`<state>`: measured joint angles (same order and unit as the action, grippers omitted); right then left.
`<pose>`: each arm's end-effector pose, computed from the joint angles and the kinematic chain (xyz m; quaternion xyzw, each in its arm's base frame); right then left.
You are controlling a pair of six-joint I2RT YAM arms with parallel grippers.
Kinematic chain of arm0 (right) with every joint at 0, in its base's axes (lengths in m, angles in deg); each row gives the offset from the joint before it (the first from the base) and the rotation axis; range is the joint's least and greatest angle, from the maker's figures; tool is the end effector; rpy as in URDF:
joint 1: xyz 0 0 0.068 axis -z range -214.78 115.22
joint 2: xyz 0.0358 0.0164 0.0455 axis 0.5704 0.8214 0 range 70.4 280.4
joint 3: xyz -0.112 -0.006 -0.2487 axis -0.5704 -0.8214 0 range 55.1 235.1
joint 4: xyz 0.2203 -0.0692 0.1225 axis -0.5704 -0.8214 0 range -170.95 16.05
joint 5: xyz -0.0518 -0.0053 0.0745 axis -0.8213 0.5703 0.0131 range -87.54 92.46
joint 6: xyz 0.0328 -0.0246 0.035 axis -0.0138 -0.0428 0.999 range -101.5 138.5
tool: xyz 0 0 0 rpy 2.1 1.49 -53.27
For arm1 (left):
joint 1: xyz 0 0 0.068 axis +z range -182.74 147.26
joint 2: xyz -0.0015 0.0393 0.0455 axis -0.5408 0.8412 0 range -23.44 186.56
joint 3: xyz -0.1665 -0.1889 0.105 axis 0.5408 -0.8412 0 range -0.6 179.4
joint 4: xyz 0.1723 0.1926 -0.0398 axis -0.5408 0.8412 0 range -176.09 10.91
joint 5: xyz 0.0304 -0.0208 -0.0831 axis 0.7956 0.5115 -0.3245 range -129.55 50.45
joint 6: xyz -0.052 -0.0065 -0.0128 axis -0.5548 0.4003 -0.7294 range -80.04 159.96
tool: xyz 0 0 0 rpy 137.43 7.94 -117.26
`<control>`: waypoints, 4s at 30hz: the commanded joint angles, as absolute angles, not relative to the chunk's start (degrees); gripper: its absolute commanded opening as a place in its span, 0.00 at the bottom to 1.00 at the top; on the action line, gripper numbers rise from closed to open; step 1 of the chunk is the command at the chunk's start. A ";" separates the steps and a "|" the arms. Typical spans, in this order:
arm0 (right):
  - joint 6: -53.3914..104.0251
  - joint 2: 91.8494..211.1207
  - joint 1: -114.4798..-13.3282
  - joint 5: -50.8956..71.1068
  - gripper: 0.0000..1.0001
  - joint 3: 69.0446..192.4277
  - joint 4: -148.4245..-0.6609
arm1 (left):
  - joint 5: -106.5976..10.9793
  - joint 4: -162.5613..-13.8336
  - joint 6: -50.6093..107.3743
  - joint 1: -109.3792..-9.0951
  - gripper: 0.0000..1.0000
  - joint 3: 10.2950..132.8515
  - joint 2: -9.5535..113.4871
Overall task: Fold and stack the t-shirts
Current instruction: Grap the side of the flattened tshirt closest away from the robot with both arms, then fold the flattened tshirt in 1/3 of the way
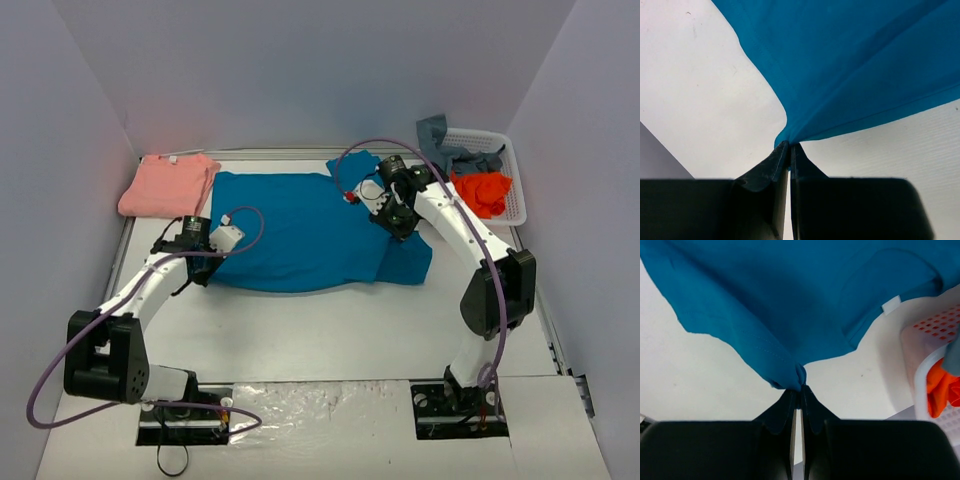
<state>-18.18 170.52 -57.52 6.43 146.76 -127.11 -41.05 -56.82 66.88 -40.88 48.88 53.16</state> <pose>0.3399 0.1452 0.3004 -0.4876 0.8373 0.0036 0.2473 0.2620 -0.0385 0.2208 0.2919 0.9116 0.0347 0.2872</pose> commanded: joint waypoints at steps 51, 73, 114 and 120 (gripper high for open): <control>-14.02 207.15 -54.03 -7.64 0.00 184.38 -123.87 | -36.65 -57.44 69.49 -38.98 0.29 65.67 75.35; -9.98 205.33 -53.59 -12.83 0.38 182.29 -118.16 | -36.56 -57.27 67.83 -38.45 0.31 63.21 69.38; -14.98 196.17 -61.50 10.03 0.38 159.34 -116.14 | -42.80 -56.47 61.67 -35.90 0.32 56.97 61.37; -13.58 197.76 -61.67 5.10 0.34 160.13 -113.85 | -42.62 -56.83 61.67 -35.90 0.32 56.53 61.55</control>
<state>-14.36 197.23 -61.41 8.42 158.67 -113.87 -42.58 -56.47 62.22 -36.20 56.72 61.64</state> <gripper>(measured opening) 0.341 0.324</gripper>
